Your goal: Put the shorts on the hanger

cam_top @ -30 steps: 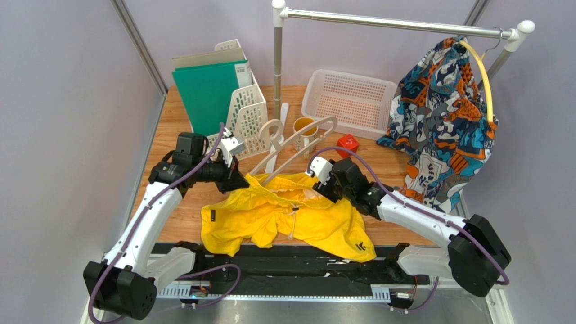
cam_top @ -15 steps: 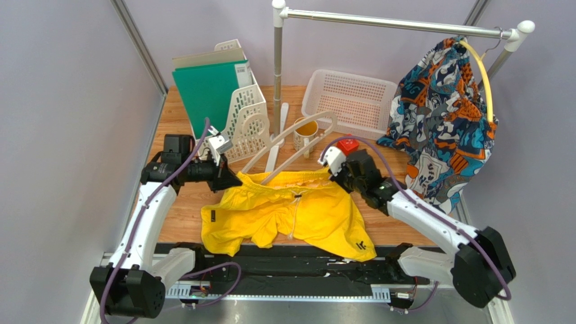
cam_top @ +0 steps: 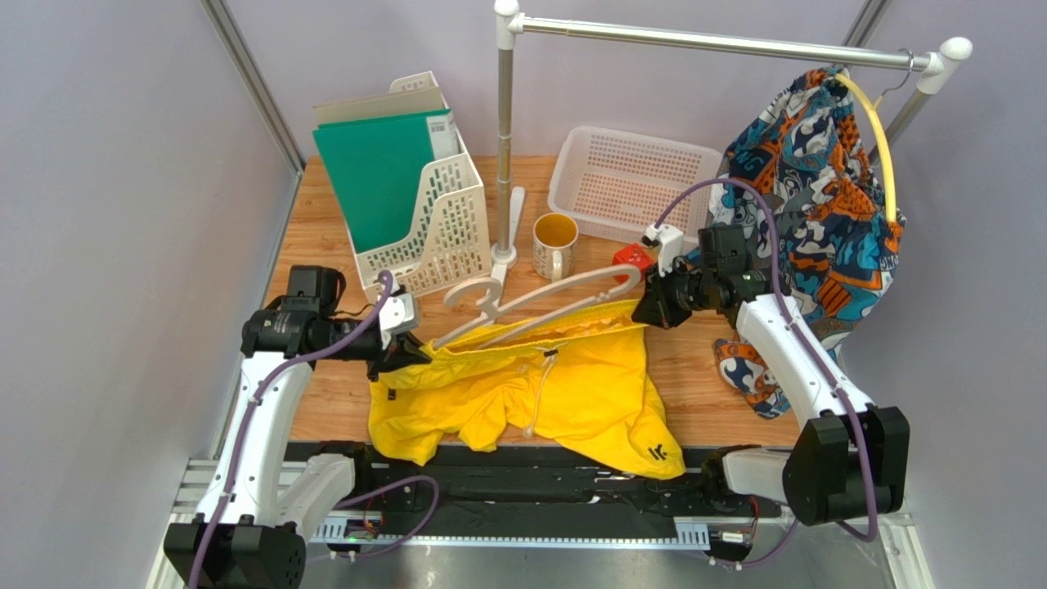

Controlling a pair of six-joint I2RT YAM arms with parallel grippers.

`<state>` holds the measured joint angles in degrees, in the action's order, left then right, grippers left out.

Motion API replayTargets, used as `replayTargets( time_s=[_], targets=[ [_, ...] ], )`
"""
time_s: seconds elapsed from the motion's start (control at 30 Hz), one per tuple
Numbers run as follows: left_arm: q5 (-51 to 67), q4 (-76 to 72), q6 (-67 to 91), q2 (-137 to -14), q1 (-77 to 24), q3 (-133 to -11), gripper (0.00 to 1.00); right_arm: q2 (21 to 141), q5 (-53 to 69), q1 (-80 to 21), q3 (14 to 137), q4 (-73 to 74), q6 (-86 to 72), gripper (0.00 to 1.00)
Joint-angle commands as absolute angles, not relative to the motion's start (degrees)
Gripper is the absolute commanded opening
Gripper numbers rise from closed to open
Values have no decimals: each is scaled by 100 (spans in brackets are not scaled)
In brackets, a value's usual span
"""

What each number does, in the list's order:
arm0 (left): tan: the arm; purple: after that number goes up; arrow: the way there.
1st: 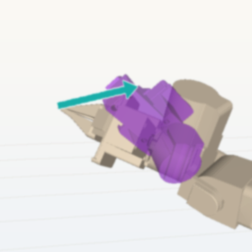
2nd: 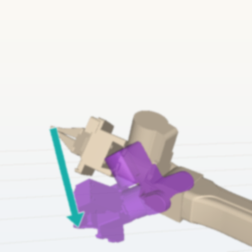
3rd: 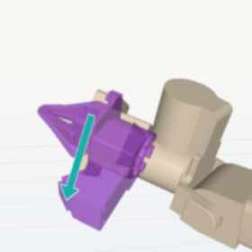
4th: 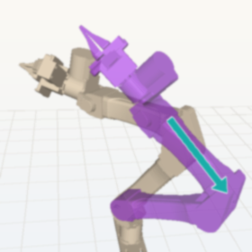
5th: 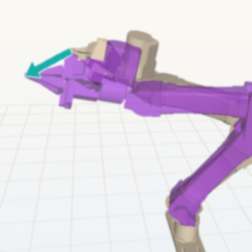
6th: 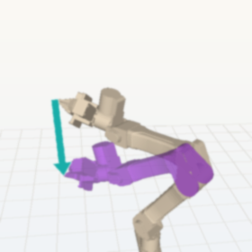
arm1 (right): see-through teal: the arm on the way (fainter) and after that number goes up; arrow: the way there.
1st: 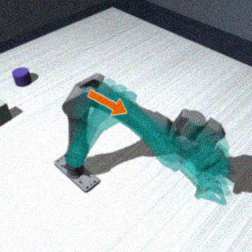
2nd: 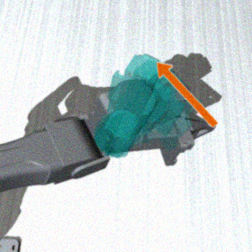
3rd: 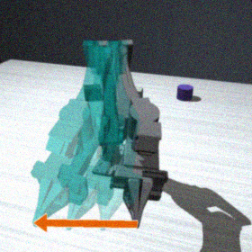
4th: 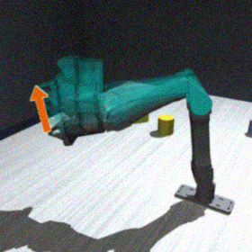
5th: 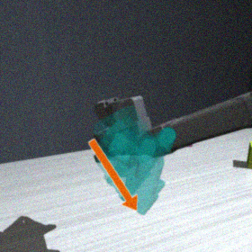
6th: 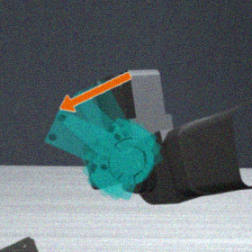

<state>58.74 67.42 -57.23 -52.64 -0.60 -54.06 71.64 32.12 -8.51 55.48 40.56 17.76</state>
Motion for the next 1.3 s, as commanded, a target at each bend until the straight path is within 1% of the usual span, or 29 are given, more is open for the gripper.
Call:
replayTargets(
  time_s=[0.0, 0.17, 0.27, 0.33, 0.37, 0.5, 0.73, 0.8, 0.9, 0.93, 1.0, 1.03, 1.07, 1.1, 1.13, 1.23, 1.27],
  targets=[
    [4694, 7673, -7382, -4993, 141, -5458, 0, 7251, 2426, -413, 6003, 4482, 1810, 0],
    [4307, 7874, -7680, -5176, 149, -5546, 0, 7067, 2259, -430, 6213, 4553, 1775, 0],
    [3826, 7831, -7699, -5387, 53, -5651, 0, 6909, 2110, -518, 6293, 4588, 1767, 0],
    [3578, 7666, -7621, -5519, -191, -5686, 0, 6760, 1829, -676, 6302, 4562, 1740, 0],
    [3316, 7551, -7324, -5563, -272, -5695, 0, 6715, 1689, -746, 6310, 4544, 1714, 0],
    [2708, 7225, -6778, -5870, -623, -5722, 0, 6513, 645, -1045, 6372, 4439, 1644, 0],
    [1478, 6838, -6021, -6582, -1229, -5765, 0, 6451, -342, -1572, 6653, 4491, 1688, 0],
    [1528, 6864, -5845, -6732, -1292, -5871, 0, 6442, -282, -1696, 6723, 4526, 1547, 0],
    [2213, 6970, -5652, -6671, -1309, -6230, 0, 6460, 219, -1933, 6864, 4711, 1345, 1],
    [2380, 7031, -5564, -6662, -1327, -6310, 0, 6469, 402, -2099, 6882, 4763, 1327, 10],
    [2776, 7101, -5485, -6618, -1406, -6511, 0, 6451, 816, -2258, 6829, 4755, 1249, 24],
    [2864, 7171, -5458, -6592, -1450, -6556, 0, 6451, 1087, -2346, 6838, 4790, 1257, 37],
    [3057, 7198, -5467, -6522, -1476, -6600, 0, 6442, 1516, -2355, 6873, 4807, 1257, 44],
    [3128, 7268, -5484, -6478, -1511, -6653, 0, 6416, 1668, -2364, 6890, 4764, 1248, 51],
    [3242, 7321, -5537, -6399, -1503, -6679, 0, 6416, 1774, -2364, 6960, 4790, 1292, 61],
    [3296, 7479, -5651, -6302, -1512, -6706, 0, 6398, 1863, -2356, 7259, 4764, 1520, 71],
    [3331, 7514, -5677, -6267, -1512, -6706, 0, 6381, 2029, -2347, 7338, 4755, 1590, 72]
  ],
)
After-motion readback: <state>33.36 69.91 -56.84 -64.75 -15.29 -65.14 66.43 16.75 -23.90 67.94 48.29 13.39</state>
